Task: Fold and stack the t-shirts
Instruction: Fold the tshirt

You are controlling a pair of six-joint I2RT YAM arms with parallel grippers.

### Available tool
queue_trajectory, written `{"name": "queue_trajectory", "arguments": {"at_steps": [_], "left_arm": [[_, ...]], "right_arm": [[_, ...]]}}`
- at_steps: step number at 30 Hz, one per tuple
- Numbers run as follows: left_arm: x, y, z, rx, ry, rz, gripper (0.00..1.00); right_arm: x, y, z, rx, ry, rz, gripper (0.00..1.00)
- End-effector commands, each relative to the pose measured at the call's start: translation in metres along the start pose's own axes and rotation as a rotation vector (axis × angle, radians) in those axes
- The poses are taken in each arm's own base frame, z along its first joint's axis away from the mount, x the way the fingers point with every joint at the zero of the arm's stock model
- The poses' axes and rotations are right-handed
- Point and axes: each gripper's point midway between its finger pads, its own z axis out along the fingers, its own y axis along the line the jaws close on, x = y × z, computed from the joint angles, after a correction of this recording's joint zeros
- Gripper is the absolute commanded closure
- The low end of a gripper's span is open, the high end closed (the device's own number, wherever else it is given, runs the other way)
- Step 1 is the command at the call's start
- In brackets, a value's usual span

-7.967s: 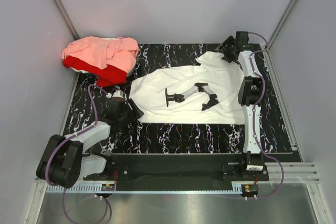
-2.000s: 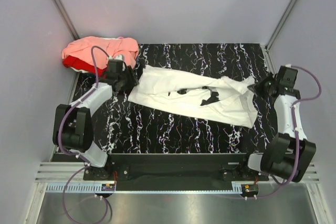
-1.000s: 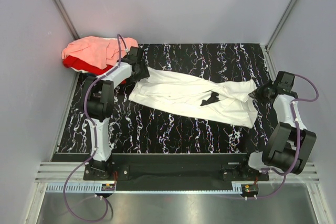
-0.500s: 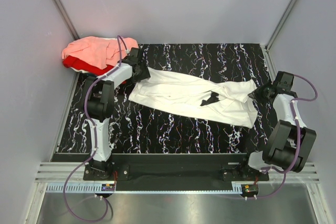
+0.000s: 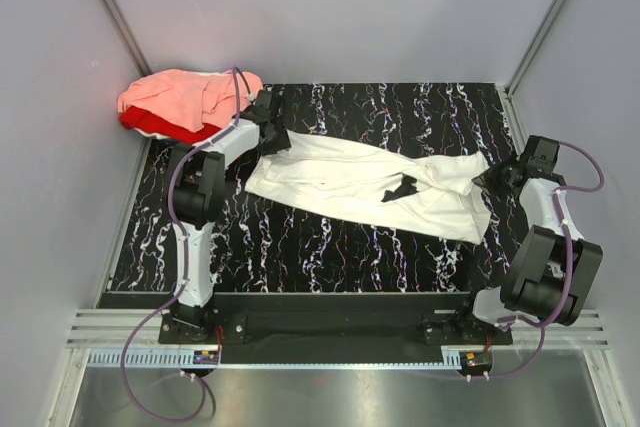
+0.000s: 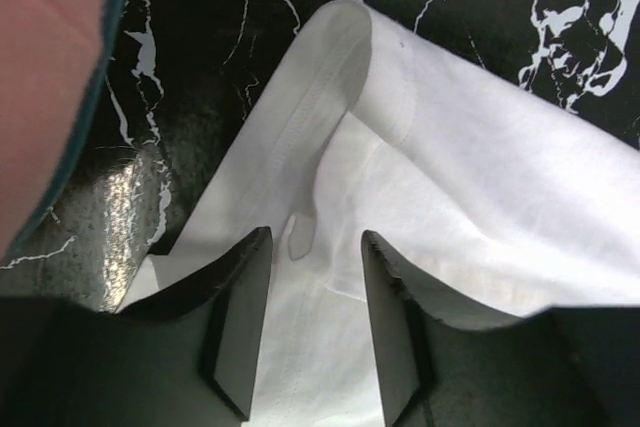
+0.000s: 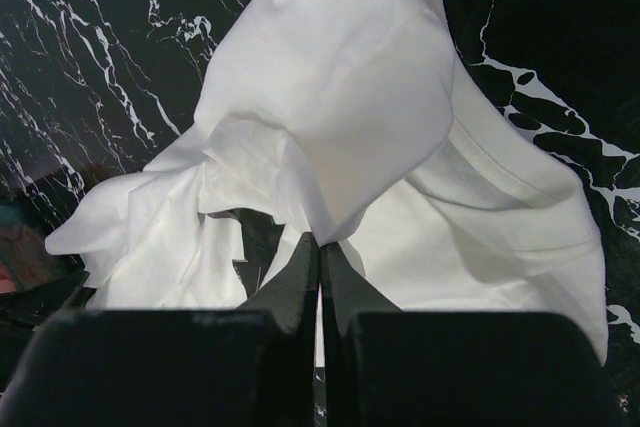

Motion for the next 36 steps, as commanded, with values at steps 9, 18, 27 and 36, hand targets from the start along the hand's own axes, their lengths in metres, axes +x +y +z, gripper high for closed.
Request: {"name": "queue_trajectory", "arguments": {"at_steps": [9, 18, 27, 36], "left_arm": [[-0.030, -0.030, -0.008, 0.069, -0.072, 0.042, 1.00], [-0.085, -0.041, -0.058, 0.087, -0.197, 0.064, 1.00], [-0.181, -0.057, -0.090, 0.176, -0.343, 0.013, 1.00], [-0.237, -0.076, -0.088, 0.328, -0.566, 0.041, 1.00]], "right_arm": [[-0.001, 0.001, 0.008, -0.024, 0.002, -0.023, 1.00], [-0.035, 0.042, -0.006, -0.102, -0.036, -0.008, 1.00], [-0.108, 0.104, 0.000, -0.175, -0.079, -0.017, 1.00], [-0.147, 0.143, 0.056, -0.321, -0.026, -0.037, 1.00]]}}
